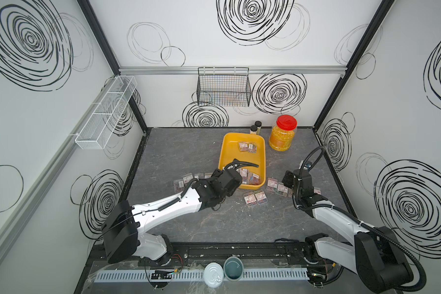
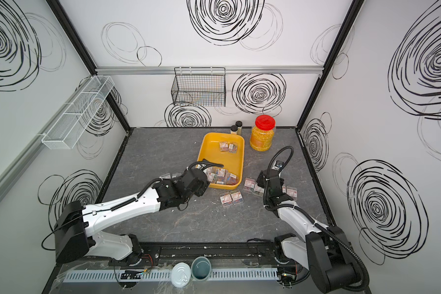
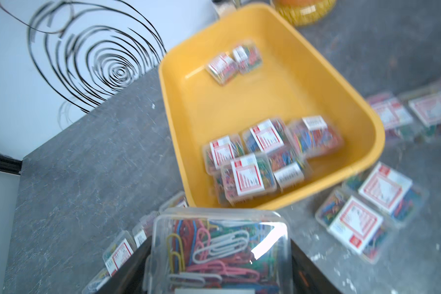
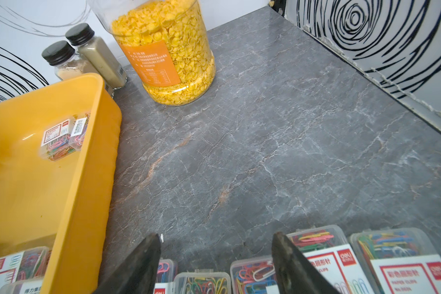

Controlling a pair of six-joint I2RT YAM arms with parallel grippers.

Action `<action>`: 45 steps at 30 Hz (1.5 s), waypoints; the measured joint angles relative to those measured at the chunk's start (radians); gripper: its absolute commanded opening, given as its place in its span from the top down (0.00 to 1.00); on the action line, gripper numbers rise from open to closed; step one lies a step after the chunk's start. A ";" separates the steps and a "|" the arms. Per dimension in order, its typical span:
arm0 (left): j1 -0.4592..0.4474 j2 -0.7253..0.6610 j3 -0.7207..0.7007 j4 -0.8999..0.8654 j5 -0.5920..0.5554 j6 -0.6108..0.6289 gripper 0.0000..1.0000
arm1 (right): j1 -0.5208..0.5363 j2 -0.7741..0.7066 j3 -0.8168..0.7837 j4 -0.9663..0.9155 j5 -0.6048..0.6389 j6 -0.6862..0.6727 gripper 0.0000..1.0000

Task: Take the paper clips out of the storage box
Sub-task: Pick up the boxed paper clips from the storage box, then place the boxed paper clips at the center of the board.

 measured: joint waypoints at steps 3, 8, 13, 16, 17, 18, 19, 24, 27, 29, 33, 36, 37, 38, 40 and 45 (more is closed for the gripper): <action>-0.048 0.009 -0.079 -0.010 -0.020 -0.009 0.56 | 0.000 -0.006 -0.005 0.006 -0.005 0.000 0.28; -0.064 0.031 -0.147 -0.011 -0.015 -0.035 0.46 | 0.000 -0.012 -0.010 0.007 -0.010 -0.001 0.28; -0.053 0.067 -0.151 0.011 0.027 -0.048 0.46 | 0.000 -0.012 -0.010 0.007 -0.013 -0.001 0.28; -0.051 0.122 -0.145 0.034 0.056 -0.049 0.48 | 0.000 -0.012 -0.010 0.007 -0.014 -0.001 0.28; -0.051 0.150 -0.140 0.042 0.071 -0.048 0.49 | 0.000 -0.012 -0.010 0.007 -0.014 -0.002 0.28; -0.051 0.171 -0.134 0.048 0.081 -0.048 0.49 | 0.000 -0.012 -0.010 0.007 -0.014 -0.002 0.28; -0.051 0.198 -0.125 0.055 0.095 -0.048 0.49 | 0.000 -0.012 -0.010 0.007 -0.014 -0.002 0.28; -0.059 0.297 -0.074 0.081 0.146 -0.037 0.46 | 0.000 -0.012 -0.010 0.007 -0.014 -0.002 0.28; -0.066 0.329 -0.043 0.090 0.166 -0.030 0.34 | 0.000 -0.012 -0.010 0.007 -0.014 -0.002 0.28; -0.070 0.334 -0.033 0.101 0.179 -0.027 0.21 | 0.000 -0.012 -0.010 0.007 -0.014 -0.002 0.28; -0.073 0.333 -0.029 0.124 0.191 -0.022 0.02 | 0.000 -0.012 -0.010 0.007 -0.014 -0.002 0.28; -0.074 0.325 -0.032 0.133 0.196 -0.027 0.01 | 0.000 -0.012 -0.010 0.007 -0.014 -0.002 0.28; -0.074 0.317 -0.037 0.137 0.197 -0.030 0.01 | 0.000 -0.012 -0.010 0.007 -0.014 -0.002 0.28; -0.074 0.301 -0.049 0.143 0.198 -0.035 0.01 | 0.001 -0.012 -0.010 0.007 -0.014 -0.002 0.28; -0.076 0.251 -0.085 0.159 0.200 -0.053 0.00 | 0.001 -0.012 -0.010 0.007 -0.014 -0.002 0.28; -0.079 0.045 -0.241 0.283 0.205 -0.175 0.30 | 0.001 -0.012 -0.010 0.007 -0.014 -0.003 0.28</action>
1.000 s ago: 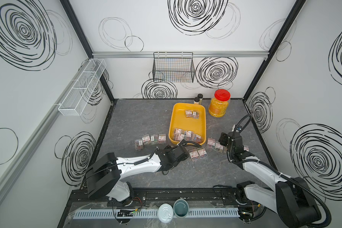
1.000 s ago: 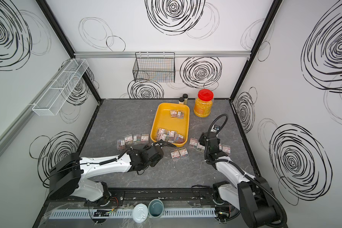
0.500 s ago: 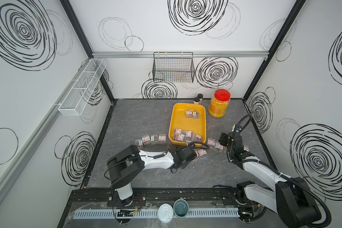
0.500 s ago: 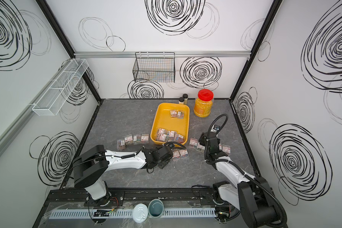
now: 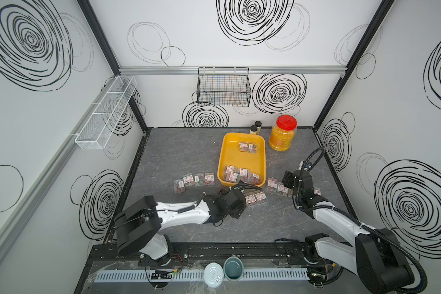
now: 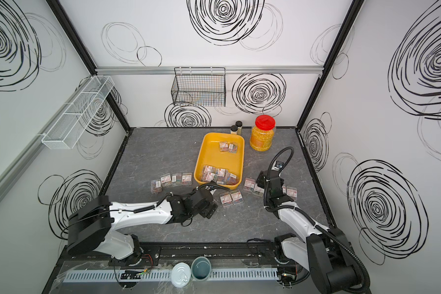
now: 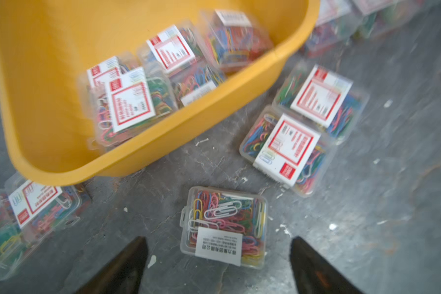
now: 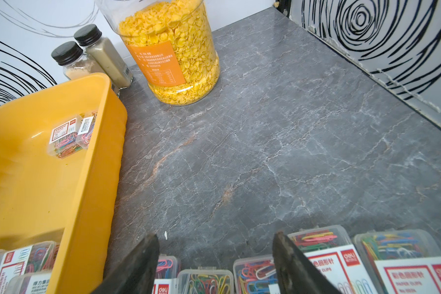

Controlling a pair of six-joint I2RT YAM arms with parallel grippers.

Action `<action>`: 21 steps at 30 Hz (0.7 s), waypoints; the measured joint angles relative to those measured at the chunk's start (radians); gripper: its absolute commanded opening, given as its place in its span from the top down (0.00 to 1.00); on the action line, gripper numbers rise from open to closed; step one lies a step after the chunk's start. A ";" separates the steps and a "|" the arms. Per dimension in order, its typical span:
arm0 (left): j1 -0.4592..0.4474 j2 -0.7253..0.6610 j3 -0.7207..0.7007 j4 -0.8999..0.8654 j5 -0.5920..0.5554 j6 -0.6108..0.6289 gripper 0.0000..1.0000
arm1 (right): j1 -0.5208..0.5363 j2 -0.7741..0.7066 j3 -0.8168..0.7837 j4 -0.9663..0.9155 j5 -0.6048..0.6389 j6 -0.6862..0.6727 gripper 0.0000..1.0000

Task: Take the paper clips out of the storage box
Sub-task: Place the boxed paper clips at the center of the board.

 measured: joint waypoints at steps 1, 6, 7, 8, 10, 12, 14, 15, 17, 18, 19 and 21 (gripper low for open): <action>-0.004 -0.048 -0.042 0.040 -0.006 -0.042 0.32 | 0.000 0.000 0.000 0.000 0.000 0.000 0.28; -0.053 -0.191 -0.181 0.129 -0.097 -0.245 0.49 | 0.019 0.001 0.013 -0.032 0.010 0.005 0.32; -0.062 -0.204 -0.199 0.139 -0.116 -0.285 0.51 | 0.034 0.001 0.028 -0.059 0.013 0.013 0.31; -0.070 -0.213 -0.214 0.145 -0.133 -0.319 0.53 | 0.054 -0.001 0.043 -0.079 0.015 0.019 0.31; -0.075 -0.219 -0.239 0.158 -0.166 -0.389 0.60 | 0.122 -0.016 0.080 -0.114 0.028 0.028 0.28; -0.075 -0.217 -0.257 0.160 -0.192 -0.453 0.61 | 0.200 -0.035 0.122 -0.138 0.041 0.029 0.28; -0.075 -0.208 -0.264 0.159 -0.212 -0.506 0.61 | 0.269 -0.040 0.179 -0.152 0.042 0.029 0.28; -0.075 -0.198 -0.264 0.160 -0.220 -0.529 0.61 | 0.298 -0.032 0.211 -0.158 0.037 0.029 0.28; -0.075 -0.177 -0.264 0.161 -0.228 -0.560 0.60 | 0.334 -0.002 0.265 -0.163 0.029 0.029 0.27; -0.075 -0.161 -0.264 0.161 -0.231 -0.577 0.60 | 0.350 0.027 0.296 -0.170 0.026 0.031 0.26; -0.075 -0.144 -0.262 0.160 -0.232 -0.590 0.61 | 0.363 0.061 0.327 -0.179 0.023 0.032 0.25; -0.074 -0.101 -0.253 0.158 -0.231 -0.611 0.62 | 0.380 0.145 0.393 -0.209 0.018 0.034 0.25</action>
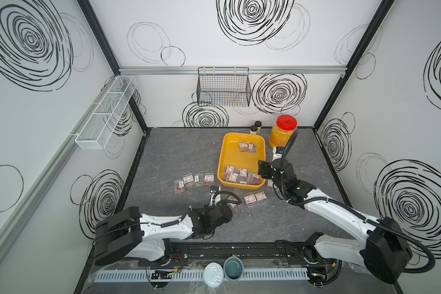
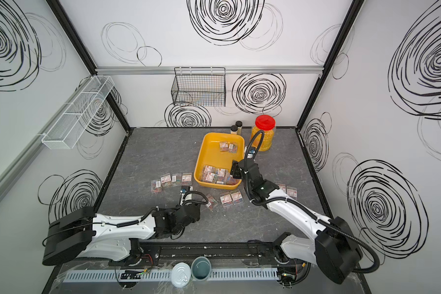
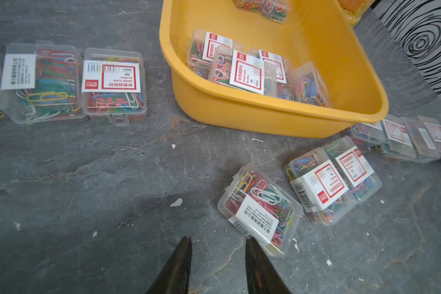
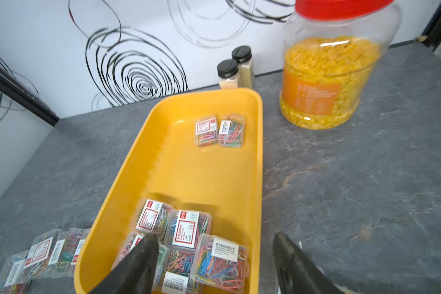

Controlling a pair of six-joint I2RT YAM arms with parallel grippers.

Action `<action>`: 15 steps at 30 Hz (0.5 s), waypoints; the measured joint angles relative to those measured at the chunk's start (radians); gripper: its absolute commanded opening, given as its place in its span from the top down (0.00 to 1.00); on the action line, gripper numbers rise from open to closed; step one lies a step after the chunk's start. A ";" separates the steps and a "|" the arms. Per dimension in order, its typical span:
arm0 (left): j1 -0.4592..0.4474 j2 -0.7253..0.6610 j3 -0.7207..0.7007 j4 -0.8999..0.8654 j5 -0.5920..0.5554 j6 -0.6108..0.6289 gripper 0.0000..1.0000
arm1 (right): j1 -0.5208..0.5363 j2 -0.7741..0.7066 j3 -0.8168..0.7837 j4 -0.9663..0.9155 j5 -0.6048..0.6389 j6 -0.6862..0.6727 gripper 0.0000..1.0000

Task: Take the paper clips out of the storage box
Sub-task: Place the boxed paper clips at the center of the board.

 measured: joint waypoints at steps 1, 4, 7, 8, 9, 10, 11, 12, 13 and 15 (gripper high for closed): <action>0.000 0.022 0.008 -0.001 0.001 -0.006 0.63 | 0.003 0.039 0.030 -0.018 -0.001 0.002 0.24; 0.000 0.087 0.043 0.000 0.004 -0.017 0.63 | 0.009 0.159 0.114 -0.077 -0.008 0.012 0.24; 0.003 0.131 0.074 0.008 0.009 -0.018 0.61 | 0.009 0.247 0.164 -0.124 -0.017 0.023 0.23; 0.004 0.147 0.087 0.012 0.013 -0.018 0.61 | 0.009 0.267 0.171 -0.135 -0.022 0.025 0.23; 0.006 0.164 0.098 0.016 0.017 -0.017 0.61 | 0.006 0.288 0.173 -0.140 -0.031 0.029 0.23; 0.010 0.182 0.109 0.021 0.022 -0.014 0.61 | 0.003 0.303 0.173 -0.146 -0.042 0.034 0.23; 0.013 0.201 0.120 0.031 0.028 -0.013 0.62 | -0.002 0.316 0.173 -0.154 -0.057 0.039 0.22; 0.019 0.222 0.130 0.039 0.034 -0.010 0.64 | -0.007 0.329 0.173 -0.157 -0.075 0.043 0.22; 0.026 0.243 0.141 0.045 0.043 -0.005 0.64 | -0.014 0.341 0.173 -0.158 -0.092 0.049 0.22; 0.040 0.277 0.159 0.076 0.049 -0.001 0.64 | -0.028 0.359 0.173 -0.159 -0.122 0.059 0.22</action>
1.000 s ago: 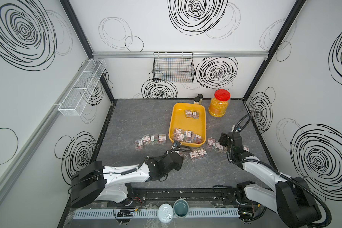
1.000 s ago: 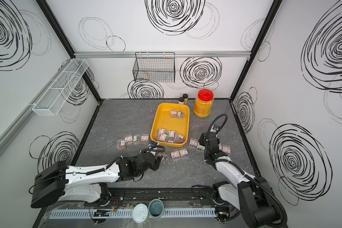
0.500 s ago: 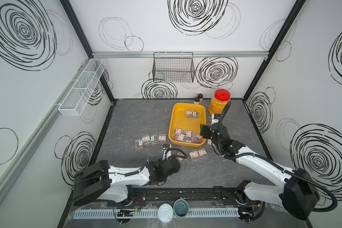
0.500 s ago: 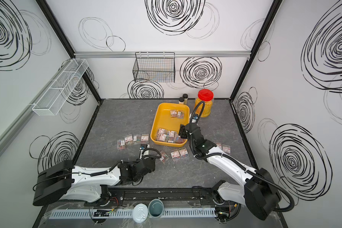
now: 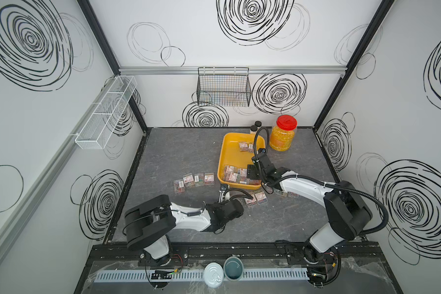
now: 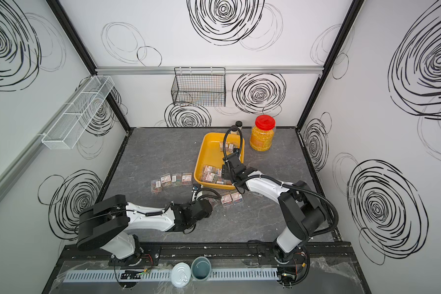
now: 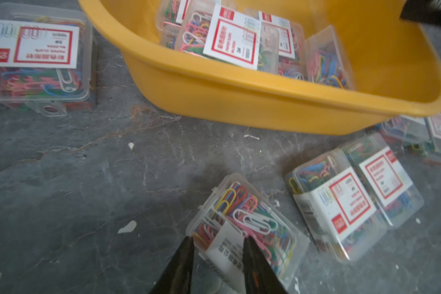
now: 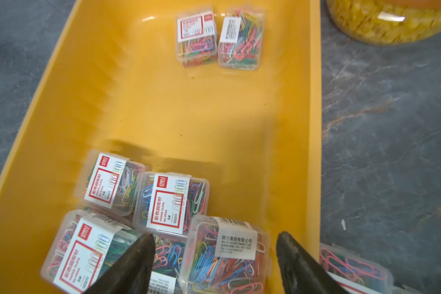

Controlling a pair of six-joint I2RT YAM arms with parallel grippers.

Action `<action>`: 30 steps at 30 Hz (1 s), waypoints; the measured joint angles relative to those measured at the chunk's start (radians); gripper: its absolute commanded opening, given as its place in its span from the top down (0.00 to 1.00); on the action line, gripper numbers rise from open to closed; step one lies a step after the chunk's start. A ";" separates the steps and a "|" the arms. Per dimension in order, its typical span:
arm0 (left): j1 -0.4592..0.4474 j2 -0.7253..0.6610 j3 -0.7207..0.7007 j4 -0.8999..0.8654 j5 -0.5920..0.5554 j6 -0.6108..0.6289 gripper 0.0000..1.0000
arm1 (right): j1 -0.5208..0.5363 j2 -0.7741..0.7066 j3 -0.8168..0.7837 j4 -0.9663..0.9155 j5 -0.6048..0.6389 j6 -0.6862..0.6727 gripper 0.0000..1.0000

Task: Take the paper clips out of the storage box
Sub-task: Place the boxed paper clips at the center of the board.

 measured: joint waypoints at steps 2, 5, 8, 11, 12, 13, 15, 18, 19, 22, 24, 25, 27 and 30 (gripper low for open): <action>0.009 0.019 0.013 0.023 0.014 0.006 0.64 | -0.007 0.014 0.000 0.002 -0.023 0.008 0.21; 0.014 0.035 0.021 0.050 0.029 0.014 0.64 | -0.013 0.028 0.005 0.005 -0.040 0.024 0.21; 0.014 0.040 0.024 0.068 0.052 0.024 0.64 | -0.015 0.041 0.010 0.007 -0.054 0.042 0.24; 0.010 0.040 0.024 0.073 0.069 0.024 0.64 | -0.020 0.052 0.014 0.009 -0.063 0.065 0.27; 0.008 0.040 0.024 0.076 0.073 0.024 0.64 | -0.021 0.057 0.016 0.009 -0.065 0.072 0.28; 0.006 0.040 0.024 0.078 0.079 0.022 0.64 | -0.021 0.063 0.019 0.008 -0.066 0.078 0.29; 0.002 0.040 0.023 0.087 0.089 0.017 0.63 | -0.019 0.080 0.032 0.005 -0.065 0.092 0.30; -0.005 0.040 0.013 0.106 0.098 0.003 0.60 | -0.006 0.110 0.061 -0.015 -0.043 0.105 0.30; -0.006 0.039 0.008 0.113 0.100 -0.001 0.60 | -0.003 0.120 0.070 -0.023 -0.034 0.110 0.30; -0.008 0.027 -0.010 0.121 0.101 -0.012 0.58 | 0.010 0.140 0.086 -0.042 -0.005 0.120 0.30; -0.008 0.006 -0.029 0.121 0.097 -0.018 0.56 | 0.018 0.143 0.094 -0.059 0.018 0.128 0.30; -0.007 -0.011 -0.042 0.119 0.093 -0.021 0.55 | 0.023 0.145 0.097 -0.068 0.031 0.133 0.30; -0.002 -0.058 -0.067 0.112 0.087 -0.022 0.55 | 0.034 0.150 0.109 -0.093 0.061 0.141 0.30; 0.017 -0.163 -0.100 0.085 0.066 -0.017 0.53 | 0.049 0.175 0.137 -0.130 0.101 0.152 0.30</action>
